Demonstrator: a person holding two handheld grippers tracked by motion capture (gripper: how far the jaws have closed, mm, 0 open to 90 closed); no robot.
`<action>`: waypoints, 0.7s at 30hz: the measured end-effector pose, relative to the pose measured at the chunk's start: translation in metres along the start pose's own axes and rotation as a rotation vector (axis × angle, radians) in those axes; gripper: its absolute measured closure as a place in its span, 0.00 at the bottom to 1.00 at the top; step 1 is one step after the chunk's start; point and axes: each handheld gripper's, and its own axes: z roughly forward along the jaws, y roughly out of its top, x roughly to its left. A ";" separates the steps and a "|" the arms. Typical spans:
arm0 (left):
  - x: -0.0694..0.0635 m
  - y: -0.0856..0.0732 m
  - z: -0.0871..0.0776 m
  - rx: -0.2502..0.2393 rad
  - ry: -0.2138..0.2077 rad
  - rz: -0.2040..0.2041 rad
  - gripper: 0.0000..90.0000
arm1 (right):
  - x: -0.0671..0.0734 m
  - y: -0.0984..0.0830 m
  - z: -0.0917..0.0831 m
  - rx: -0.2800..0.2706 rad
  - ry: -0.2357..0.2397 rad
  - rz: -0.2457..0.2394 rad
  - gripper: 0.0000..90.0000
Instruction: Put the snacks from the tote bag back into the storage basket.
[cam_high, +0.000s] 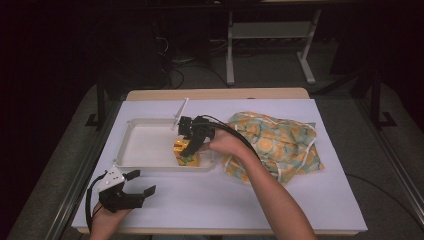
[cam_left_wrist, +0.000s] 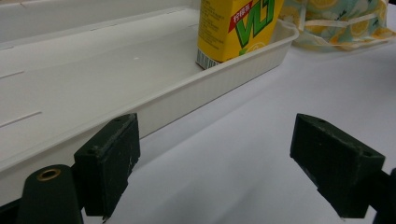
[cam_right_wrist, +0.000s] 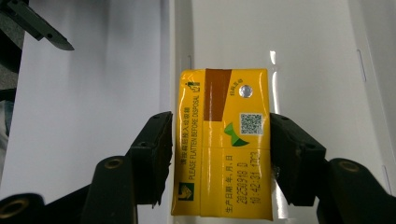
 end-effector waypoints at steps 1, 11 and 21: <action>0.000 0.000 0.000 0.000 -0.001 -0.002 0.18 | 0.000 0.000 0.000 0.001 -0.001 0.003 0.47; 0.000 0.000 0.001 0.000 -0.001 -0.005 0.18 | 0.002 -0.001 -0.009 -0.018 -0.012 0.009 0.45; 0.000 0.000 0.002 -0.001 0.000 -0.008 0.18 | 0.002 -0.004 -0.020 -0.039 -0.034 0.013 0.43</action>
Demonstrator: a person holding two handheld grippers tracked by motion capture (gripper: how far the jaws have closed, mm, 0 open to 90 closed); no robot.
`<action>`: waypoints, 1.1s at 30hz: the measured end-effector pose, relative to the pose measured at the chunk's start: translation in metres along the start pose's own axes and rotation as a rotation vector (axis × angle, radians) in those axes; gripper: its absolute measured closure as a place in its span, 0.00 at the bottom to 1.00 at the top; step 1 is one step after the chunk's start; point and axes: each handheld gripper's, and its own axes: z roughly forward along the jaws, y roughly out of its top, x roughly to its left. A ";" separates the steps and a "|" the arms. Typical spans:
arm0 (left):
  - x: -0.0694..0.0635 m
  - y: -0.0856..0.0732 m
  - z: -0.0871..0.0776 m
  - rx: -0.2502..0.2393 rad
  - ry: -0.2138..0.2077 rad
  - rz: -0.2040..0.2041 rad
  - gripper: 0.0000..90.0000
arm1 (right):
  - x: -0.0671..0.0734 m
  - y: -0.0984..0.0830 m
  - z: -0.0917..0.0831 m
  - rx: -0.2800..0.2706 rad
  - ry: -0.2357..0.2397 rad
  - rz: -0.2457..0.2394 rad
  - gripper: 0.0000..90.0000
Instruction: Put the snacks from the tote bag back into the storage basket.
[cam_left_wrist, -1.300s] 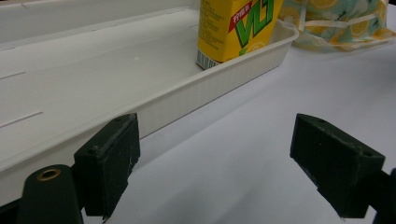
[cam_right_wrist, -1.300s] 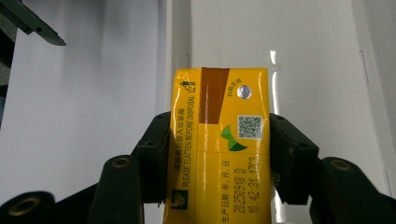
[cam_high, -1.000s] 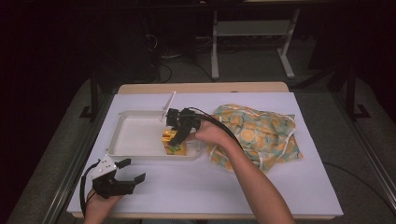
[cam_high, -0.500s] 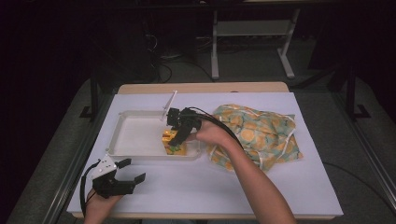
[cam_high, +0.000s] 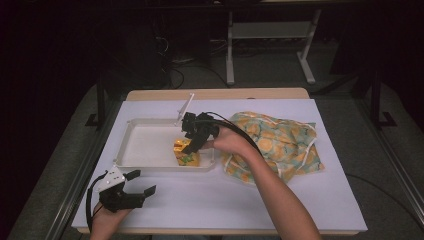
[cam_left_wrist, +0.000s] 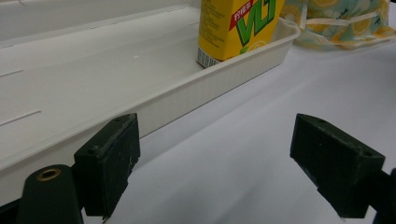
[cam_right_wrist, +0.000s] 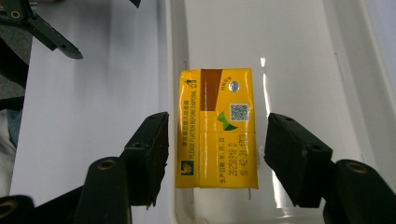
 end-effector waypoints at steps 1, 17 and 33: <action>0.000 0.000 0.000 -0.001 0.000 -0.002 0.18 | 0.000 0.000 -0.001 -0.002 -0.001 0.004 0.43; 0.000 -0.001 -0.001 -0.004 0.003 -0.006 0.18 | 0.004 -0.006 -0.018 -0.024 -0.027 0.036 0.38; -0.001 -0.001 0.000 0.003 0.005 -0.001 0.18 | 0.007 -0.021 -0.036 -0.043 -0.043 0.067 0.36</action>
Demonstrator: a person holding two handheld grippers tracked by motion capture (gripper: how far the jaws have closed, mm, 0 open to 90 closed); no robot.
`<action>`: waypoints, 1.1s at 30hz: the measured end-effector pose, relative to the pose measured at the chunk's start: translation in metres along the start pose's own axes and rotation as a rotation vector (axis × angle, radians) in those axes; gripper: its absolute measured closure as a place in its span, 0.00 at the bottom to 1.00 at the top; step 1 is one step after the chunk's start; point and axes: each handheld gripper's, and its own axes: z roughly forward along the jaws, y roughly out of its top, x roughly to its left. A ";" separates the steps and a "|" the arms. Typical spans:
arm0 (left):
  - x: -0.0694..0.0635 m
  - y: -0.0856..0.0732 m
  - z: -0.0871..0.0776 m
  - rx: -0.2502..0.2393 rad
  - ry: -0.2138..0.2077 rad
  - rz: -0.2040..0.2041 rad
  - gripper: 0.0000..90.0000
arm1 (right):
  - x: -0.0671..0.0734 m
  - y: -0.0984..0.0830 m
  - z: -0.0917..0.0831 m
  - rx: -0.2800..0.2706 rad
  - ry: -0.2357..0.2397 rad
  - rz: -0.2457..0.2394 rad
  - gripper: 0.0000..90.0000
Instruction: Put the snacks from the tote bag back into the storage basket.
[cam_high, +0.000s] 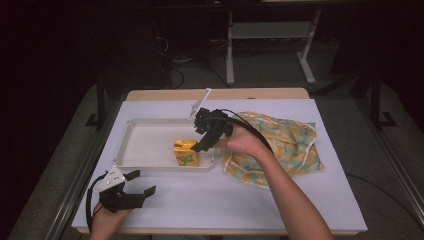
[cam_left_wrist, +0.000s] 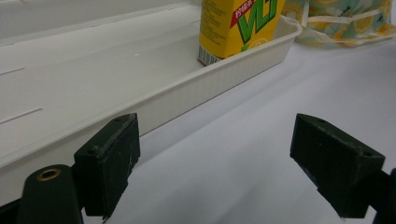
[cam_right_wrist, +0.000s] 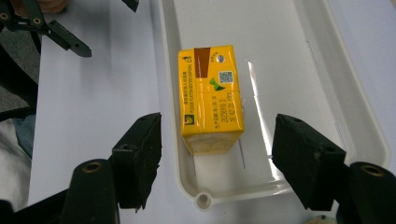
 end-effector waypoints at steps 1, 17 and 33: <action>0.000 0.000 0.000 0.002 0.000 0.001 0.18 | 0.000 -0.001 -0.001 -0.001 -0.001 0.010 0.36; 0.000 0.000 0.001 0.006 0.004 -0.001 0.18 | -0.004 -0.028 -0.020 -0.018 -0.043 0.051 0.36; 0.000 0.000 0.001 0.006 0.004 -0.004 0.18 | -0.006 -0.057 -0.031 -0.019 -0.059 0.101 0.36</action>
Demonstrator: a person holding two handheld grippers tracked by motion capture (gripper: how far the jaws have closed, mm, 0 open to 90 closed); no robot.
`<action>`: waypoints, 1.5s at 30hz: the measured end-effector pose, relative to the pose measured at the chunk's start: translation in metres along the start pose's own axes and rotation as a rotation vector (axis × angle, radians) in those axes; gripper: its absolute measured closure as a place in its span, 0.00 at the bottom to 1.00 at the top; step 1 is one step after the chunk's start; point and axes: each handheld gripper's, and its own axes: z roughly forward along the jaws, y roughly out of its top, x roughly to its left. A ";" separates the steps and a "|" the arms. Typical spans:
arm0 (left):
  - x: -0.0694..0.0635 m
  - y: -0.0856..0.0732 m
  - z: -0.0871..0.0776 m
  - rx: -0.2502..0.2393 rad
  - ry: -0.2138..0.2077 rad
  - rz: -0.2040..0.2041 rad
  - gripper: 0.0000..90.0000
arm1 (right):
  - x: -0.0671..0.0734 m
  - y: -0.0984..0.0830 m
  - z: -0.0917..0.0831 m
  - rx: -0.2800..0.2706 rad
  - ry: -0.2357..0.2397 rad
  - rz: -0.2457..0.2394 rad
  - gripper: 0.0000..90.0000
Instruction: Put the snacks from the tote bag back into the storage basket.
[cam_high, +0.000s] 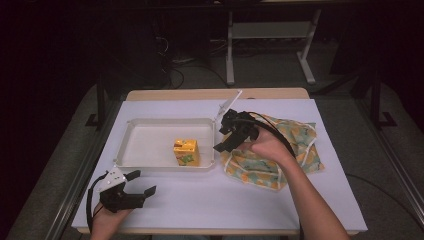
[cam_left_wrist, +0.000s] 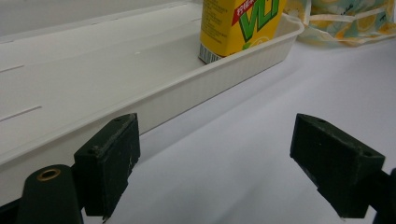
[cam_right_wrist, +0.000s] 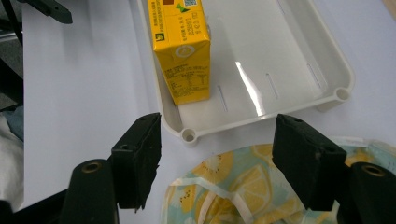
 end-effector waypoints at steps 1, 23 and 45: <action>0.000 0.000 0.000 -0.001 0.000 0.000 0.18 | -0.001 -0.001 -0.001 -0.006 -0.001 -0.008 0.36; -0.001 0.000 0.002 0.004 0.000 -0.005 0.18 | 0.001 -0.048 -0.011 -0.019 -0.021 0.074 0.36; 0.000 -0.001 0.002 0.010 0.003 -0.007 0.18 | 0.006 -0.086 -0.022 -0.038 -0.035 0.142 0.35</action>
